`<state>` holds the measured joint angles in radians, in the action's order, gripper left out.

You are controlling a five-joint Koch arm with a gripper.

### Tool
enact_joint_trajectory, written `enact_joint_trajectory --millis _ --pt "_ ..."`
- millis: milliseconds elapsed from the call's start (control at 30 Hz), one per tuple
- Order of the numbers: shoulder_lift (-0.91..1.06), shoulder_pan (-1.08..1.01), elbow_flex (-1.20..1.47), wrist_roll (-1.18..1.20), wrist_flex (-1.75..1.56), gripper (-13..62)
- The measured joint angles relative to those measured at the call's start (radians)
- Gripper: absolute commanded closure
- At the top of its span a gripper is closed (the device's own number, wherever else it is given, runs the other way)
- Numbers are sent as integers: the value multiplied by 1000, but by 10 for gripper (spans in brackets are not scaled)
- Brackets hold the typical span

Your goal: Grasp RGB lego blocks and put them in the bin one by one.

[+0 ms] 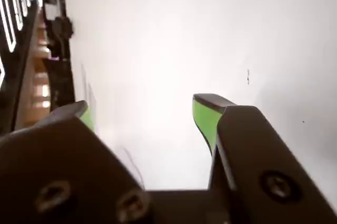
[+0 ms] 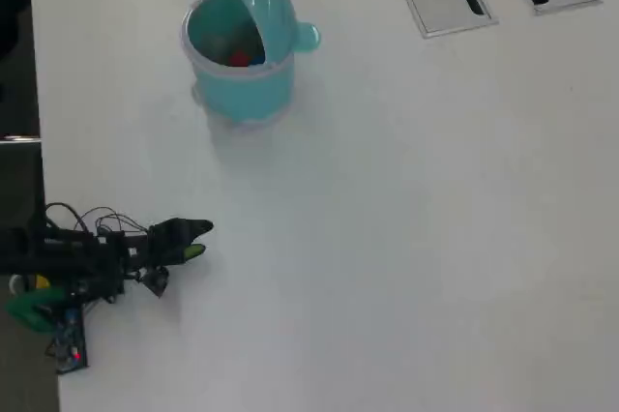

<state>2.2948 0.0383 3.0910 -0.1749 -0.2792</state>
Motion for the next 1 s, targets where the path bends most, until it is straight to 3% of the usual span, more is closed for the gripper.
enact_joint_trajectory --millis 1000 --pt "0 -3 0 8 60 148"
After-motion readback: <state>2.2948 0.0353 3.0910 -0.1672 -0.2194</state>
